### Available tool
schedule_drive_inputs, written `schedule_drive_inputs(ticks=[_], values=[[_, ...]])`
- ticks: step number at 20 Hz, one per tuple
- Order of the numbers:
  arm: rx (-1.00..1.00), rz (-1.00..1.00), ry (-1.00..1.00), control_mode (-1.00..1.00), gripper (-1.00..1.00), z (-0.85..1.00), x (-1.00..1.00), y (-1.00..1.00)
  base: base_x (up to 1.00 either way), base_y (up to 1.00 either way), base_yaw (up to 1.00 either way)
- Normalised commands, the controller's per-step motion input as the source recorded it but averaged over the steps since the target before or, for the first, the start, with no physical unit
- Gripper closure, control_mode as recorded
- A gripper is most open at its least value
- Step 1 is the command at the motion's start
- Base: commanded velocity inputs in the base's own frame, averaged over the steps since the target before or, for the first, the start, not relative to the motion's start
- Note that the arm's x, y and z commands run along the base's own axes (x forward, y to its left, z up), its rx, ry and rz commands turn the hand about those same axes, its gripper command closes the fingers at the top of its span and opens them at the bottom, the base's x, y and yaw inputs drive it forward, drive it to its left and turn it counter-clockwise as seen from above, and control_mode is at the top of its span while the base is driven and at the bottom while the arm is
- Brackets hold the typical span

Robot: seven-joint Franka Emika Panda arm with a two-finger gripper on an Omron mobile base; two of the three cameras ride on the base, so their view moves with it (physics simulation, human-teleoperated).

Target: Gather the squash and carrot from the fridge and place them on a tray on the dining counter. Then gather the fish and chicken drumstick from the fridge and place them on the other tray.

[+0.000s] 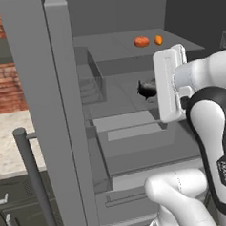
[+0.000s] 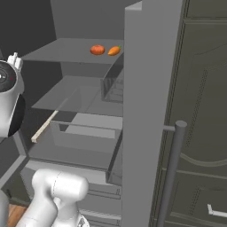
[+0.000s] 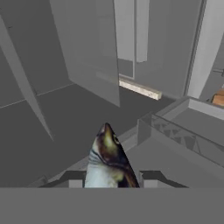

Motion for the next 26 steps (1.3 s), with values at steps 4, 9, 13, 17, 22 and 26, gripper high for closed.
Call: schedule_drive_inputs(ticks=[4, 9, 13, 17, 22, 26], values=[[0.00, 0.01, -0.04, -1.00, 1.00, 0.00, -0.26, -0.11, 0.00, 0.00, 0.00], [0.02, 0.14, -0.05, -1.00, 1.00, 0.00, -0.56, -0.37, 0.00, 0.00, 0.00], [0.02, 0.14, 0.02, -1.00, 1.00, 0.03, -0.26, -0.26, 0.00, 0.00, 0.00], [-0.11, 0.08, 0.19, -1.00, 1.00, 0.01, 0.00, -0.02, 0.00, 0.00, 0.00], [-0.19, 0.01, 0.04, -1.00, 1.00, 0.00, -0.19, 0.00, 0.00, 0.00, 0.00], [-0.11, 0.00, -0.10, -1.00, 1.00, -0.01, -0.54, 0.01, 0.00, 0.00, 0.00]])
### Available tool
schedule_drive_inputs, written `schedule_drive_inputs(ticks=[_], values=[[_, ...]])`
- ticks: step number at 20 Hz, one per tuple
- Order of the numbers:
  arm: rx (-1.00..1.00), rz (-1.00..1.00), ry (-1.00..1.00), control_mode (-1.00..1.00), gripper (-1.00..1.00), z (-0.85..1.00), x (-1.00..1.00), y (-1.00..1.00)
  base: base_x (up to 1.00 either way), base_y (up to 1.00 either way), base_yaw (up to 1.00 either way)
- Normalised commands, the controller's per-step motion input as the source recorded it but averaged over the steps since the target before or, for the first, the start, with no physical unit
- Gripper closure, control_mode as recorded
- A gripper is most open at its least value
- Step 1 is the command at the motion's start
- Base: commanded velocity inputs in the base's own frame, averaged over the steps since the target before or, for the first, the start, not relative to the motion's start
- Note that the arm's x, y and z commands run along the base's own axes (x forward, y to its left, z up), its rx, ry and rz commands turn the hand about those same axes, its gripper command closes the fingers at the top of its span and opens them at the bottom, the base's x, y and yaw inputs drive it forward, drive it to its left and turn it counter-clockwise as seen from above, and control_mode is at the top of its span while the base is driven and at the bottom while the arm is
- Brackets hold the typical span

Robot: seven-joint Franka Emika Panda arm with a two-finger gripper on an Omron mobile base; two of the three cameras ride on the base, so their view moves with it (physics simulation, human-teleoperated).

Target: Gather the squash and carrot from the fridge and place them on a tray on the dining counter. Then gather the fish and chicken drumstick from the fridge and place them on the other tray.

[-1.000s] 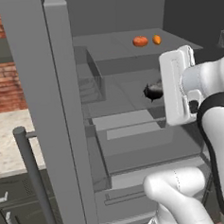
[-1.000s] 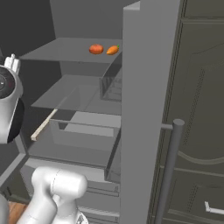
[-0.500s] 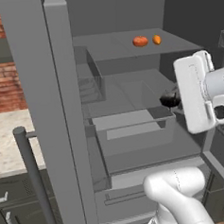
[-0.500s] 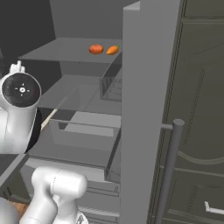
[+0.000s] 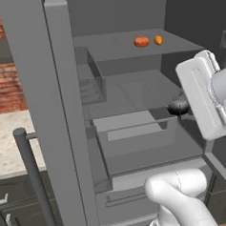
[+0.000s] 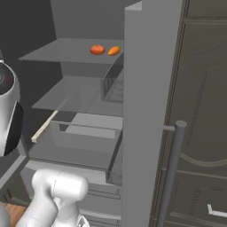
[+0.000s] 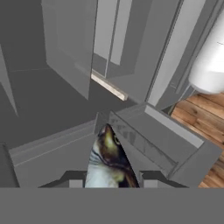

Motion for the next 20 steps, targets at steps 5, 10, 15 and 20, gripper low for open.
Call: schedule_drive_inputs(ticks=[5, 10, 15, 20], values=[[-0.01, 0.00, -0.01, -1.00, 1.00, -0.02, -0.26, 0.00, 0.00, 0.00, 0.00], [0.00, 0.00, 0.00, 1.00, 1.00, -0.01, -0.14, 0.00, -0.10, 0.00, 0.00], [0.00, 0.00, 0.00, 1.00, 1.00, 0.00, 0.00, 0.00, -0.26, 0.00, 0.00], [0.00, 0.00, 0.00, 1.00, 1.00, 0.00, 0.00, 0.00, -0.20, 0.00, 0.00]])
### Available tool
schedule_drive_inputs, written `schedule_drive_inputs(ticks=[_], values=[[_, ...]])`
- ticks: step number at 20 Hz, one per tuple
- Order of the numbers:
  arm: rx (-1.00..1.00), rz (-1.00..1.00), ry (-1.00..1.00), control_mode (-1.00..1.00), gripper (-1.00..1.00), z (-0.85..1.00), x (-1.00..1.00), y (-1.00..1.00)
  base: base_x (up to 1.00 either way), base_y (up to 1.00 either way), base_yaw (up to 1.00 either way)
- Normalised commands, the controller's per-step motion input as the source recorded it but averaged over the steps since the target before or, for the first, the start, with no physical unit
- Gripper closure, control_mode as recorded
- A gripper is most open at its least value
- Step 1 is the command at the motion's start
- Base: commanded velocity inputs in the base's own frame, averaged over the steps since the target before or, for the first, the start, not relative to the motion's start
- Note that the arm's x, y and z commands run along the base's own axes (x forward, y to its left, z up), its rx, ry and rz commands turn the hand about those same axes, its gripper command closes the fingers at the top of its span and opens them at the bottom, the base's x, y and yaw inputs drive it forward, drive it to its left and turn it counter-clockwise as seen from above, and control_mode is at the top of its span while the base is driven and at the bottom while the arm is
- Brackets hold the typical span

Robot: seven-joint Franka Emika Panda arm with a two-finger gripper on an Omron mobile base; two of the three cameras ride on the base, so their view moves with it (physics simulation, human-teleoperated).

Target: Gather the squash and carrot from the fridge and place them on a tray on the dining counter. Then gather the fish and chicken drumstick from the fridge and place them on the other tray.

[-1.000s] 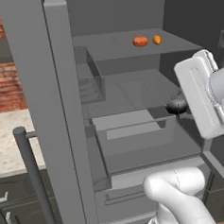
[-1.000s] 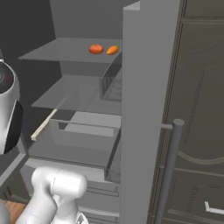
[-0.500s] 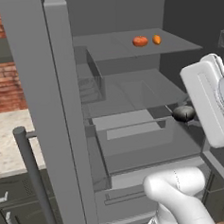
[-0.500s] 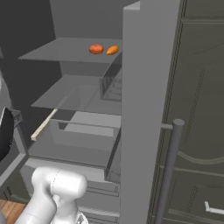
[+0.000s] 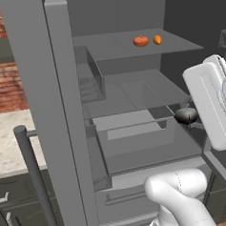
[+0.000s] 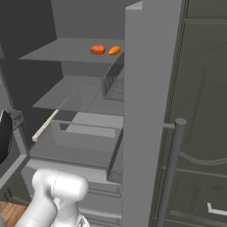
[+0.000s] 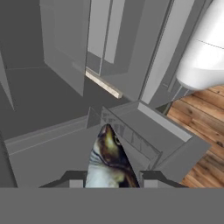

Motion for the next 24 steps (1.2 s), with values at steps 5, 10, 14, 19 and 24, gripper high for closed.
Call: schedule_drive_inputs(ticks=[5, 10, 14, 19, 24], values=[[0.00, 0.00, 0.00, 1.00, 1.00, 0.00, 0.00, 0.00, -0.04, 0.00, 0.00], [0.00, 0.00, 0.00, 1.00, 1.00, 0.00, 0.00, 0.00, 0.00, 0.00, 0.00], [0.00, 0.00, 0.00, 1.00, 1.00, 0.00, 0.00, 0.00, -0.01, 0.00, 0.00], [0.00, 0.00, 0.00, 1.00, 1.00, 0.00, 0.00, 0.00, -0.14, 0.00, 0.00], [0.00, 0.00, 0.00, 1.00, 1.00, 0.00, 0.00, 0.00, -0.49, -0.06, 0.00]])
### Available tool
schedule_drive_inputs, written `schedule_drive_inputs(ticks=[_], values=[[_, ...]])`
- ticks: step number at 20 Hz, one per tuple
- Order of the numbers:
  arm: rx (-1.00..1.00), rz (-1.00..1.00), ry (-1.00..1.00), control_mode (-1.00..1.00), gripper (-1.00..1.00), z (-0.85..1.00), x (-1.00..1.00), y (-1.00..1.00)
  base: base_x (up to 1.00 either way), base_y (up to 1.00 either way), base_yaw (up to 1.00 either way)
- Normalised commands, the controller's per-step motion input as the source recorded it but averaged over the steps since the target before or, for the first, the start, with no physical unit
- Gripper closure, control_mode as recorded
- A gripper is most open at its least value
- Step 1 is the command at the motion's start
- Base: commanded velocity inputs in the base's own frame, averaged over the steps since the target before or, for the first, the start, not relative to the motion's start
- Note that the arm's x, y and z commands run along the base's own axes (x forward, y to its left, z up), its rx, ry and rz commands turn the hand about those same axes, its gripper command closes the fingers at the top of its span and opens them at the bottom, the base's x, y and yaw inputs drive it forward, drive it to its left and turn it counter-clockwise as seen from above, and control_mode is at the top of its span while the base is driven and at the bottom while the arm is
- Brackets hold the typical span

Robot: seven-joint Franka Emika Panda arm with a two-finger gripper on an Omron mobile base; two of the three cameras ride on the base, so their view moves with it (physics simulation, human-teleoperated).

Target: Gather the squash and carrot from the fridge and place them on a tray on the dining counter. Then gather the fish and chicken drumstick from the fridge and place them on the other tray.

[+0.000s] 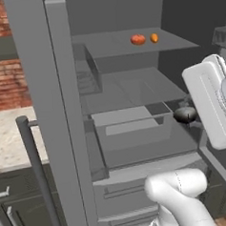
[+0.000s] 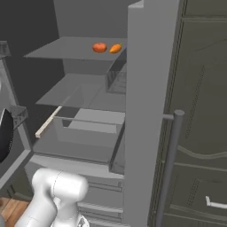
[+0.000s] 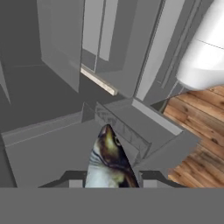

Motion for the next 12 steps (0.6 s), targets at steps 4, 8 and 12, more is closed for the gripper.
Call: schedule_drive_inputs(ticks=[4, 8, 12], values=[[0.00, 0.00, 0.00, 1.00, 1.00, 0.00, 0.00, 0.00, -0.67, -0.06, 0.00], [0.00, 0.00, 0.00, 1.00, 1.00, 0.00, 0.00, 0.00, -0.53, 0.00, 0.00], [0.00, 0.00, 0.00, 1.00, 1.00, 0.00, 0.00, 0.00, -0.38, 0.00, 0.00]])
